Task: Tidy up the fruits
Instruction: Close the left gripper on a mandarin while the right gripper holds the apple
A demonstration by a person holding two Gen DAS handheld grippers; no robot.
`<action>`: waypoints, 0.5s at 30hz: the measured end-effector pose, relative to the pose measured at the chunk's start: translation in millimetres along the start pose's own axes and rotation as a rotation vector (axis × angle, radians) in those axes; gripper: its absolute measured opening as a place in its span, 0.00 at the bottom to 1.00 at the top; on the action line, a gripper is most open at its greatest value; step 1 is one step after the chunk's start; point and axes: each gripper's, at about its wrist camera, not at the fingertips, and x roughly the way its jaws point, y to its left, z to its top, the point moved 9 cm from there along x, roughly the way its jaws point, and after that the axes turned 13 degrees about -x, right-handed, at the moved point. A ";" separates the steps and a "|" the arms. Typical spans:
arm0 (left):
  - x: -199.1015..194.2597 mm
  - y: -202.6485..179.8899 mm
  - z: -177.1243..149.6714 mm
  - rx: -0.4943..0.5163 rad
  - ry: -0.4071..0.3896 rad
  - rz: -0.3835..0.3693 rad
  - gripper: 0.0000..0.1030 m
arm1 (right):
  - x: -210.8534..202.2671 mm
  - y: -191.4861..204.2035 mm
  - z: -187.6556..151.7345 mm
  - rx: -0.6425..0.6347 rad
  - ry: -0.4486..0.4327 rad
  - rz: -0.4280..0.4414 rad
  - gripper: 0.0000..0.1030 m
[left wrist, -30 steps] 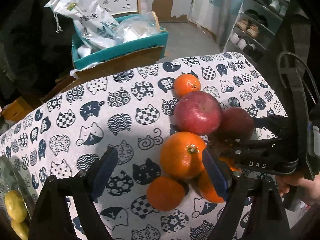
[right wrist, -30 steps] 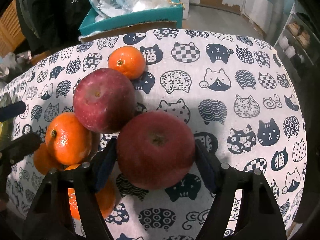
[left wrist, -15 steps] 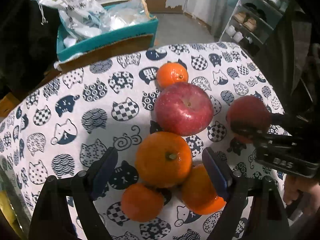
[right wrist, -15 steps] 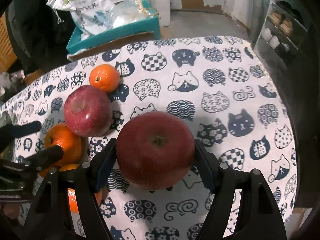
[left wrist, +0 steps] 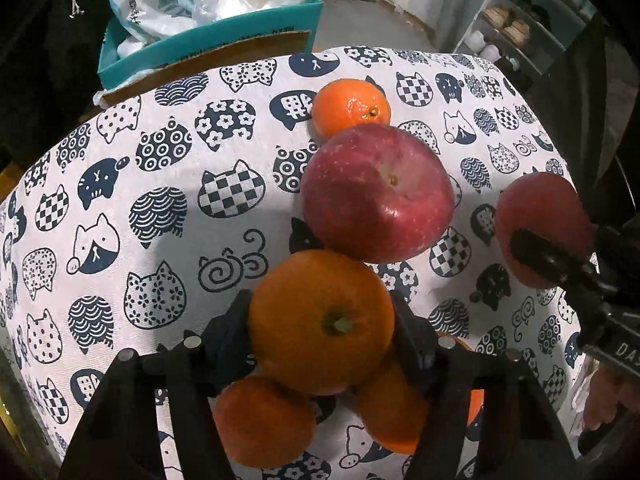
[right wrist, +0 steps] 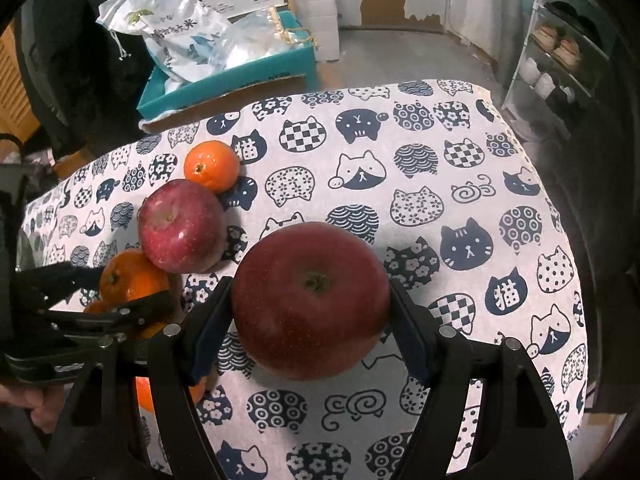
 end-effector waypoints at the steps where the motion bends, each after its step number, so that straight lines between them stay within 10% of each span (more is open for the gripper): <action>1: 0.1 0.2 -0.1 -0.001 0.001 -0.003 0.65 | 0.1 0.4 0.2 -0.001 -0.001 0.001 0.72; 15: -22.0 5.8 0.5 0.058 -0.082 0.018 0.63 | -17.2 10.5 15.5 -0.023 -0.053 -0.014 0.72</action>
